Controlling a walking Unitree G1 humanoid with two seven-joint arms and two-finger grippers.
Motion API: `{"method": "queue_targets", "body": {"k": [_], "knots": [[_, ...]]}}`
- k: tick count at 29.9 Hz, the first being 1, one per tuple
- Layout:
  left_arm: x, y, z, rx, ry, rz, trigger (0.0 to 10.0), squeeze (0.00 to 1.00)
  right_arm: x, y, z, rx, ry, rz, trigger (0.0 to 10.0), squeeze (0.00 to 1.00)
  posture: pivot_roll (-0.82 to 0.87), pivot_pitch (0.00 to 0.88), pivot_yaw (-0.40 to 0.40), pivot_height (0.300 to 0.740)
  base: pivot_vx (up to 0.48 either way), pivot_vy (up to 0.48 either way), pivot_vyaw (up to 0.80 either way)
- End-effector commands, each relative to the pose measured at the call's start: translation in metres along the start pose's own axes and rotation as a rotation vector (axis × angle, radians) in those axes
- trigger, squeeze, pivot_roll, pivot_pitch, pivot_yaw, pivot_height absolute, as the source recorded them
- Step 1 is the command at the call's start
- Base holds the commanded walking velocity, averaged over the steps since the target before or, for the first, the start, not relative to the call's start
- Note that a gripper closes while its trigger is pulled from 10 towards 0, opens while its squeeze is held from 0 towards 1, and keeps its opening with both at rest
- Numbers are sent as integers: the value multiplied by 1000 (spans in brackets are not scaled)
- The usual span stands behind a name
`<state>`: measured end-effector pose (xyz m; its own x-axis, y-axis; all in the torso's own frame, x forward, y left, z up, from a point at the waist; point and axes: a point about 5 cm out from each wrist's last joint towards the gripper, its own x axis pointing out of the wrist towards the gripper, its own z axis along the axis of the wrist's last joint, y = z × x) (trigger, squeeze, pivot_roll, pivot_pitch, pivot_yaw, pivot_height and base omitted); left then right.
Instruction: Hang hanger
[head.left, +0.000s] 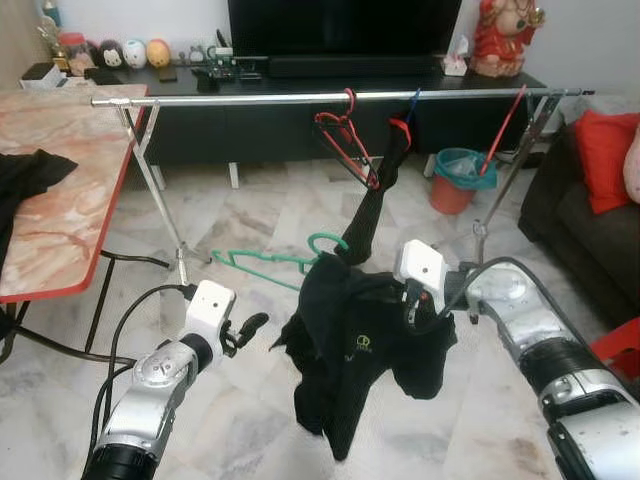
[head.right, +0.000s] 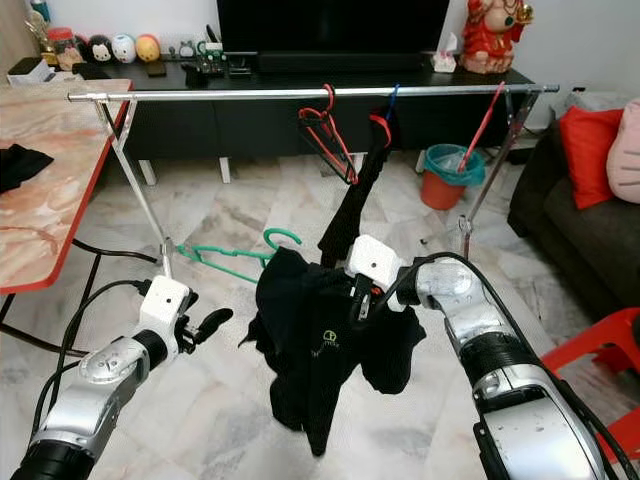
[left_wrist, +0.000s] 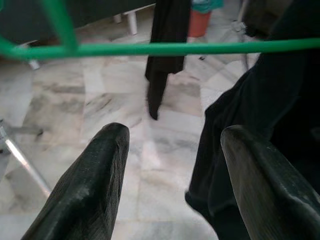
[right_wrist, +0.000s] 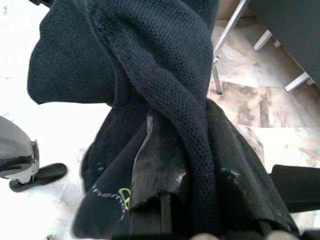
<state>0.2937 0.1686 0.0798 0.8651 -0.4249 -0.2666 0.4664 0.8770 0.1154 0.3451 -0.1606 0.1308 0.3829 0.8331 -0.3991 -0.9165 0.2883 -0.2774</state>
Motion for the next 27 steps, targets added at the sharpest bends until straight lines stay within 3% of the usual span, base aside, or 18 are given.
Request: {"method": "queue_targets", "body": {"k": [1,2,3,4,15,16,27], "knots": [[1,-7,-5,17,18,-49,10000,0,-3,-14,24,-56,-71,-40,10000,0,32,0,-67,728,0,0,0],[1,-8,-7,20,27,-56,10000,0,-2,-15,26,-56,-80,-44,10000,0,32,0,-67,728,0,0,0],[2,-9,-10,25,34,-56,10000,737,1,-16,33,-57,-109,-39,10000,0,31,0,-64,728,0,0,0],[2,-9,-12,11,31,-58,10000,1000,4,-15,38,-63,-133,-29,10000,0,31,0,-64,728,0,0,0],[3,-20,-16,26,18,-152,10000,1000,20,-7,58,-110,-193,52,10000,0,28,0,-65,728,0,0,0],[3,-20,-16,34,22,-141,10000,27,21,-6,60,-116,-203,65,10000,0,30,0,-66,728,0,0,0],[8,-7,-16,55,16,-24,10000,0,20,2,66,-150,-208,144,10000,0,25,0,-70,728,0,0,0]]}}
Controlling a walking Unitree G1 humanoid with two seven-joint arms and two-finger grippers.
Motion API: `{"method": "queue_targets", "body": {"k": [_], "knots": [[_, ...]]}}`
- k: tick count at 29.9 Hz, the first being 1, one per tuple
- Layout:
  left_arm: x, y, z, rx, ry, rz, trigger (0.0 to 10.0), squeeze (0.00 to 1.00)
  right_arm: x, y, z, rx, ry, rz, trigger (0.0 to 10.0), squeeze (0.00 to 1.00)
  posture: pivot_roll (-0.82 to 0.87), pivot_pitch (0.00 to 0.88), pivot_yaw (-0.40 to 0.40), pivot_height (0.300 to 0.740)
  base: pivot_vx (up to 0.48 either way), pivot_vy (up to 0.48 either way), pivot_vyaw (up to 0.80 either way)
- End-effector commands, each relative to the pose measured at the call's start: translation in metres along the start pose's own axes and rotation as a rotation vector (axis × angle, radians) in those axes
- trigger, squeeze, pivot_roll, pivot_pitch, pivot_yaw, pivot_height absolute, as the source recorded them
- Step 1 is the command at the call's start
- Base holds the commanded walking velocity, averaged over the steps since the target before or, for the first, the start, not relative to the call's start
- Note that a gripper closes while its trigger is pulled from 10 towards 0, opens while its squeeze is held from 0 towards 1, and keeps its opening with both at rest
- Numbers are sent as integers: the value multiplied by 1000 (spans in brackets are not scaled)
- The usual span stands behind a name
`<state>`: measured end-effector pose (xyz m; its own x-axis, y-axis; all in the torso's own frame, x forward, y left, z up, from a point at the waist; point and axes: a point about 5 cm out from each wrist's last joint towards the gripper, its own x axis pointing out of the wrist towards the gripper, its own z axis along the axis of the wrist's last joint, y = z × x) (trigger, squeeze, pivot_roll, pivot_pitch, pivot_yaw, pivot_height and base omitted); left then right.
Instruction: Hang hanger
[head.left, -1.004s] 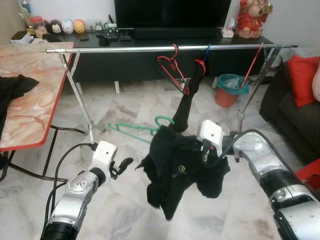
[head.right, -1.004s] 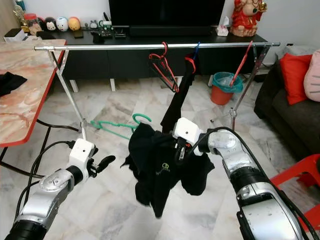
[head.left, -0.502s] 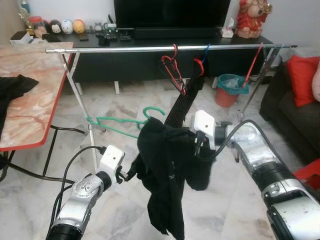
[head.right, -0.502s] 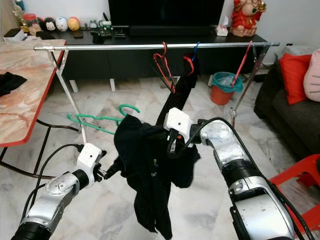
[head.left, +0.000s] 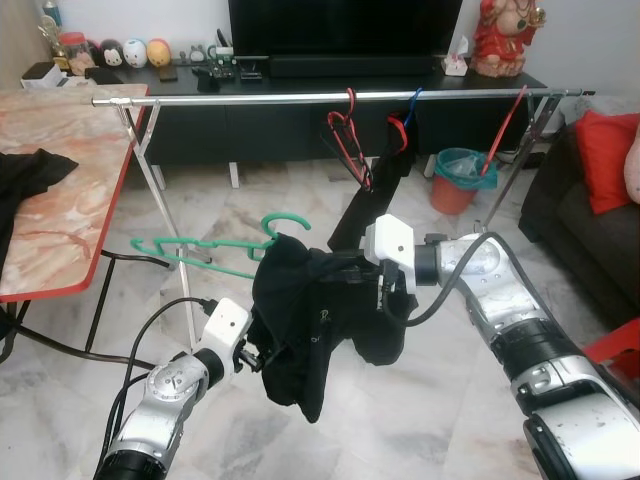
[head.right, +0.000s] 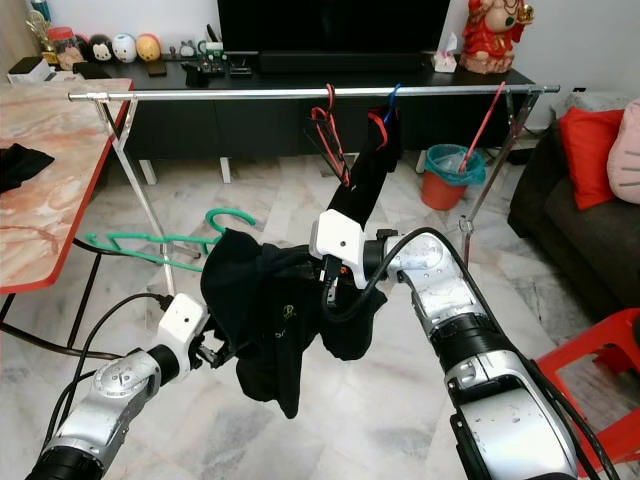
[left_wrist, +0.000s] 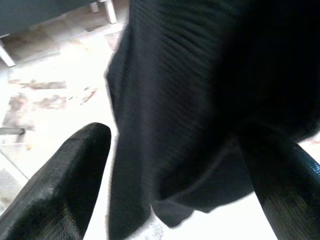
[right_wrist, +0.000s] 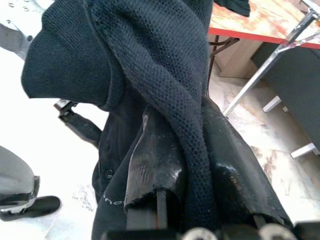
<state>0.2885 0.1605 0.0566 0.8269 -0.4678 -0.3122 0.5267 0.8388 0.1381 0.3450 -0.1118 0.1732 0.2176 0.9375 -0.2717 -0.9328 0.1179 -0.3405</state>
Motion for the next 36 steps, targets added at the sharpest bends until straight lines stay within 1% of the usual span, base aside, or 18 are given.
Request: {"method": "queue_targets", "body": {"k": [1,2,5,10,11,13,14,17,20,27,32,35,36], "knots": [[2,7,6,12,-29,54,10000,0,-3,1,6,-26,-14,15,10000,0,25,0,-70,728,0,0,0],[2,7,6,12,-29,54,10000,0,-3,1,6,-26,-14,15,10000,0,25,0,-70,728,0,0,0],[1,14,13,7,-83,94,10000,0,-5,3,2,-18,1,25,10000,0,28,0,-74,728,0,0,0],[1,11,15,11,-94,60,10000,0,-5,6,-2,-7,10,23,10000,0,32,0,-73,728,0,0,0],[1,10,14,14,-88,51,7725,0,-5,7,-2,-5,10,25,10000,0,32,0,-73,728,0,0,0],[1,10,13,19,-84,47,7725,0,-5,8,-2,-5,10,26,10000,0,30,0,-73,728,0,0,0],[1,9,12,15,-85,40,0,0,-5,8,-2,-5,10,28,10000,0,29,0,-72,728,0,0,0],[1,6,11,9,-84,17,0,0,-6,7,-1,-7,11,27,10000,0,29,0,-72,728,0,0,0],[1,-1,7,7,-64,-34,0,0,-8,4,-2,-8,17,3,10000,0,32,0,-73,728,0,0,0],[-1,-8,2,-7,-42,-88,0,0,-10,0,-1,-9,18,-28,10000,0,33,0,-73,728,0,0,0],[-1,-8,-1,-7,-33,-79,0,0,-9,-1,0,-10,15,-28,10000,0,34,0,-74,728,0,0,0],[0,-5,-1,-12,-34,-56,0,0,-9,-1,1,-10,14,-27,10000,0,33,0,-73,728,0,0,0],[0,-2,-2,-4,-24,-27,0,0,-9,-1,1,-10,14,-27,10000,0,32,0,-74,728,0,0,0]]}}
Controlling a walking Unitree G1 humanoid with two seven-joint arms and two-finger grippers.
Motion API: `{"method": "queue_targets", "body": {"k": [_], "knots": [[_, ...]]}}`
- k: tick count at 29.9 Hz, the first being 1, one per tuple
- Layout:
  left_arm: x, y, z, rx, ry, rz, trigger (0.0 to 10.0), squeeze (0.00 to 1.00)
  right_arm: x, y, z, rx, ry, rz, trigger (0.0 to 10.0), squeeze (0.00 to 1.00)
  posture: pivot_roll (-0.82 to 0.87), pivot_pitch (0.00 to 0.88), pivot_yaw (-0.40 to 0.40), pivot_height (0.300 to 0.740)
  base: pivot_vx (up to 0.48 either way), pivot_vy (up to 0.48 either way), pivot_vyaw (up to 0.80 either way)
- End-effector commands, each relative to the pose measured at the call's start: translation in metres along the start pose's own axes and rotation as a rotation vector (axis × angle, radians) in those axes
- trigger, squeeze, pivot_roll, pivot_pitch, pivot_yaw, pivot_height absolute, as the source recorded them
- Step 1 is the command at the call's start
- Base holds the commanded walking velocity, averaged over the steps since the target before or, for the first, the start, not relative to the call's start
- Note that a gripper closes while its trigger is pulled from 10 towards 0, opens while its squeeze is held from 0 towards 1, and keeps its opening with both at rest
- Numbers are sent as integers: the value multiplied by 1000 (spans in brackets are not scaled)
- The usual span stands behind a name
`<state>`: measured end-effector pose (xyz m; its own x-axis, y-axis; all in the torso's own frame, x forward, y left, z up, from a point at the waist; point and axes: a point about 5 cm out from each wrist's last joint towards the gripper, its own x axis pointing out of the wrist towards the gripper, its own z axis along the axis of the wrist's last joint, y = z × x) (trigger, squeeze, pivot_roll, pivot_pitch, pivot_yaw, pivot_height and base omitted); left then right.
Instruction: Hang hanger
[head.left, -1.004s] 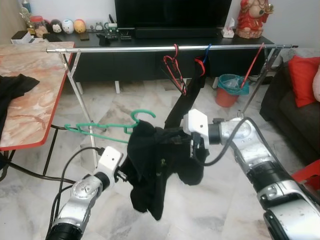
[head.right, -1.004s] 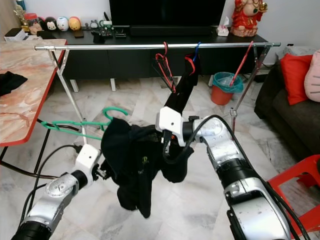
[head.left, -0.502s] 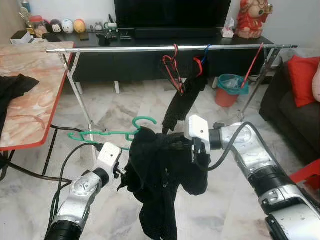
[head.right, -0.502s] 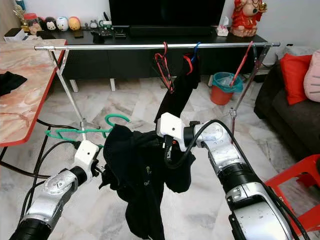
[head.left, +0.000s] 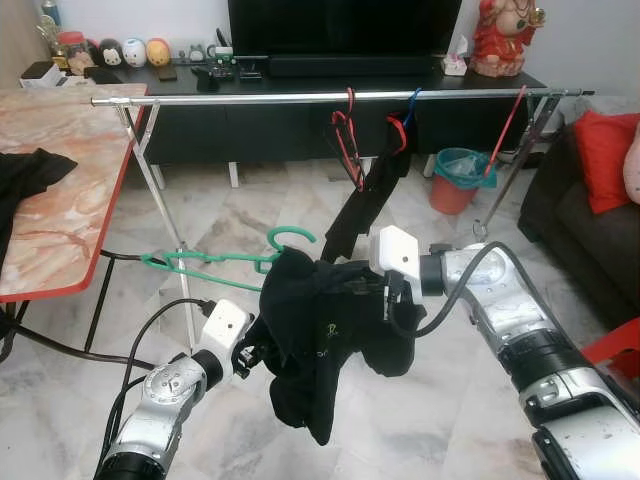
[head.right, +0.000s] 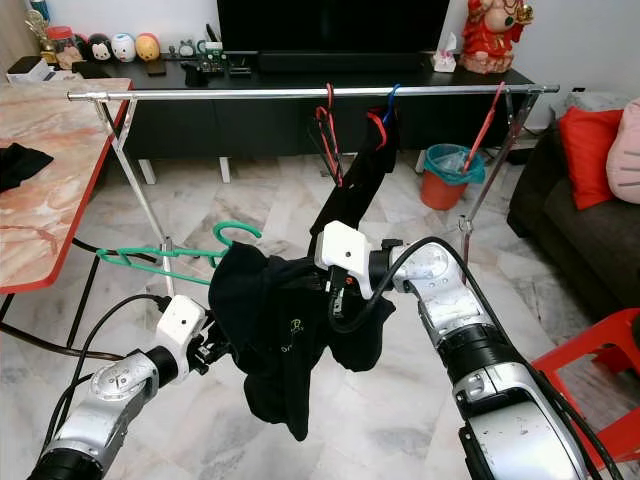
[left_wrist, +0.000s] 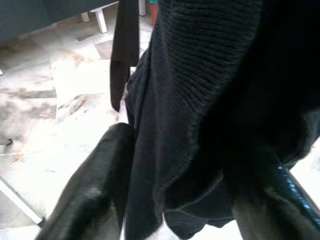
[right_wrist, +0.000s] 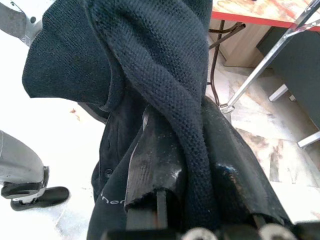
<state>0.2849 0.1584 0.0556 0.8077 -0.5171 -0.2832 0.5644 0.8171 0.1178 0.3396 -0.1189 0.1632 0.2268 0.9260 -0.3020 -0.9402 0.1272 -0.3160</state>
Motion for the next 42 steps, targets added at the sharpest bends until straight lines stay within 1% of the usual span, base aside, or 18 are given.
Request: {"method": "queue_targets", "body": {"k": [1,6,8,10,24,27,28,30,32,34,37,39,41,42], "knots": [[2,2,-1,4,15,23,0,0,-4,-8,11,-36,-21,-27,10000,0,32,0,-74,728,0,0,0],[1,5,-4,6,26,61,0,0,-4,-8,11,-36,-20,-32,10000,0,32,0,-73,728,0,0,0],[0,9,-8,13,46,93,0,0,-4,-9,11,-34,-24,-37,10000,0,31,0,-73,728,0,0,0],[-1,9,-10,13,54,100,0,0,-4,-9,11,-34,-25,-36,10000,0,32,0,-74,728,0,0,0],[-2,8,-12,12,64,106,0,0,-4,-9,9,-27,-19,-44,10000,0,35,0,-75,728,0,0,0],[-3,8,-14,0,66,115,0,0,-8,-16,10,-29,-32,-116,10000,0,36,0,-74,728,0,0,0],[-5,9,-15,-13,63,124,0,0,-10,-21,11,-25,-36,-176,10000,0,35,0,-74,728,0,0,0],[-6,11,-15,-29,58,139,0,0,-14,-28,12,-17,-35,-244,10000,0,35,0,-74,728,0,0,0],[-6,11,-15,-35,56,145,0,0,-15,-30,12,-14,-35,-267,10000,0,36,0,-74,728,0,0,0],[-7,13,-15,-53,51,162,0,0,-21,-34,9,3,-33,-316,10000,0,33,0,-73,728,0,0,0],[-7,14,-14,-61,44,172,0,0,-22,-33,8,8,-37,-306,10000,0,33,0,-73,728,0,0,0],[-5,13,-9,-77,14,159,0,0,-21,-28,5,13,-41,-274,10000,0,30,0,-72,728,0,0,0],[-5,13,-9,-77,14,159,0,0,-21,-28,5,13,-41,-274,10000,0,30,0,-72,728,0,0,0],[-4,13,-8,-69,13,160,8000,0,-20,-26,4,17,-41,-268,10000,0,31,0,-70,728,0,0,0]]}}
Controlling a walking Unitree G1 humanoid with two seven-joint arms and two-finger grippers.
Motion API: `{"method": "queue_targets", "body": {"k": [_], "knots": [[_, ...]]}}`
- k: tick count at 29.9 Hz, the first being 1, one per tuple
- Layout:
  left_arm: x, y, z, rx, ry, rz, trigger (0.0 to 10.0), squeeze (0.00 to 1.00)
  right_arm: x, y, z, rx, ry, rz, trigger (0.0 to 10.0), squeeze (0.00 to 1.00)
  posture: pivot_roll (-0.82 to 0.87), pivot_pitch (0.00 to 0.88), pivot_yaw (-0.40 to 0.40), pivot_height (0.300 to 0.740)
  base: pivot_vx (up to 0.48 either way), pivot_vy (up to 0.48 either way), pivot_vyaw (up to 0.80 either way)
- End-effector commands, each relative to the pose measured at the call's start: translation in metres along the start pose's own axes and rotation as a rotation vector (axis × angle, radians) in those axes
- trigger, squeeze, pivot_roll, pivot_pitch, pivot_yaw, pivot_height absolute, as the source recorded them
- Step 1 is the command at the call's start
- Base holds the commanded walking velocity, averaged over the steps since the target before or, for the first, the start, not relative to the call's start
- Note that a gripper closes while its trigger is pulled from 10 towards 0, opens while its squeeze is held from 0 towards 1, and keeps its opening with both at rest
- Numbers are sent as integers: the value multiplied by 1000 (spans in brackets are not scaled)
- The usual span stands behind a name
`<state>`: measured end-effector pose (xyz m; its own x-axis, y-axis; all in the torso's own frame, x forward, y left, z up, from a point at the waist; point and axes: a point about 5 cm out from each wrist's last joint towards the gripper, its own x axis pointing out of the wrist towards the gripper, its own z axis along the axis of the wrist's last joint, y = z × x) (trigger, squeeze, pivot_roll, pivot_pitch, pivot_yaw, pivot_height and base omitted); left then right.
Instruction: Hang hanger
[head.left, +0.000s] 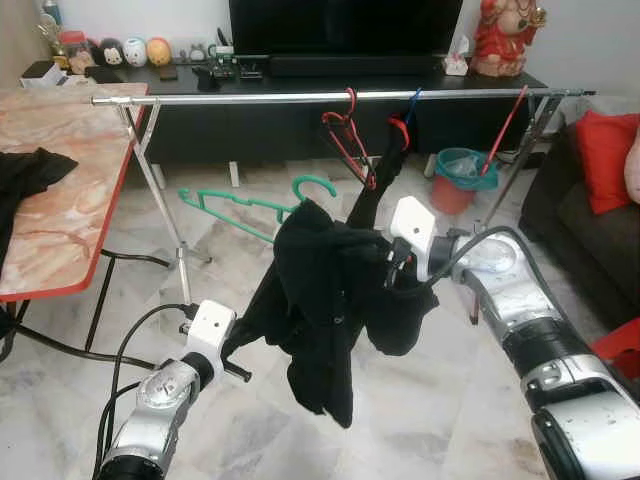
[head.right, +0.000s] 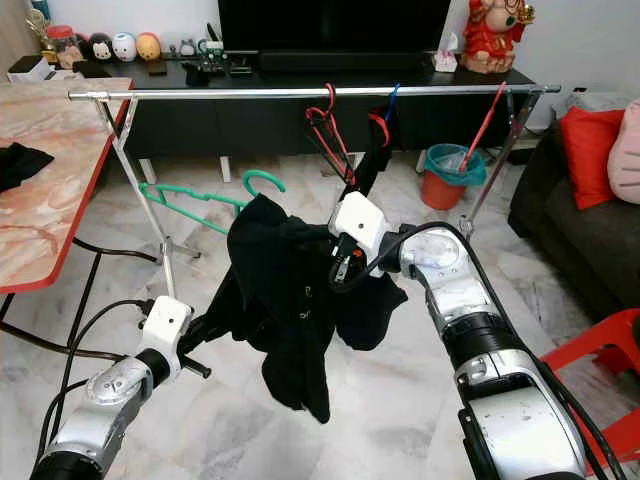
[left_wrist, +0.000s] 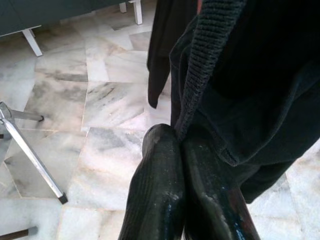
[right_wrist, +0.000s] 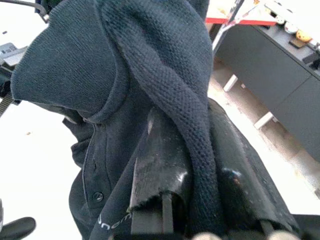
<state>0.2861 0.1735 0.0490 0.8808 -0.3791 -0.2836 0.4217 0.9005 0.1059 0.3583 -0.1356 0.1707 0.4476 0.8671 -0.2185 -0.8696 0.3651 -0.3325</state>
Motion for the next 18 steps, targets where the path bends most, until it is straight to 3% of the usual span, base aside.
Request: {"method": "queue_targets", "body": {"k": [1,2,7,10,12,15,18], "knots": [[1,0,2,-11,-5,4,8000,0,-6,-5,8,-30,-41,-23,10000,0,31,0,-70,728,0,0,0],[2,-1,2,-12,-8,-4,10000,0,-5,-4,7,-25,-42,-17,10000,0,31,0,-70,728,0,0,0],[2,-2,2,-14,-7,-10,10000,0,-4,0,6,-25,-38,16,10000,0,31,0,-70,728,0,0,0],[1,9,-3,-23,41,66,10000,0,-8,5,9,-44,-65,95,10000,0,30,0,-75,728,0,0,0],[-3,22,-8,-19,79,134,10000,0,-19,7,14,-39,-121,165,10000,0,29,0,-74,728,0,0,0],[-6,27,-9,-19,87,155,10000,0,-30,10,19,16,-181,253,10000,0,30,0,-74,728,0,0,0],[-7,29,-9,-20,89,162,10000,0,-36,11,18,22,-176,279,10000,0,22,0,-74,728,0,0,0]]}}
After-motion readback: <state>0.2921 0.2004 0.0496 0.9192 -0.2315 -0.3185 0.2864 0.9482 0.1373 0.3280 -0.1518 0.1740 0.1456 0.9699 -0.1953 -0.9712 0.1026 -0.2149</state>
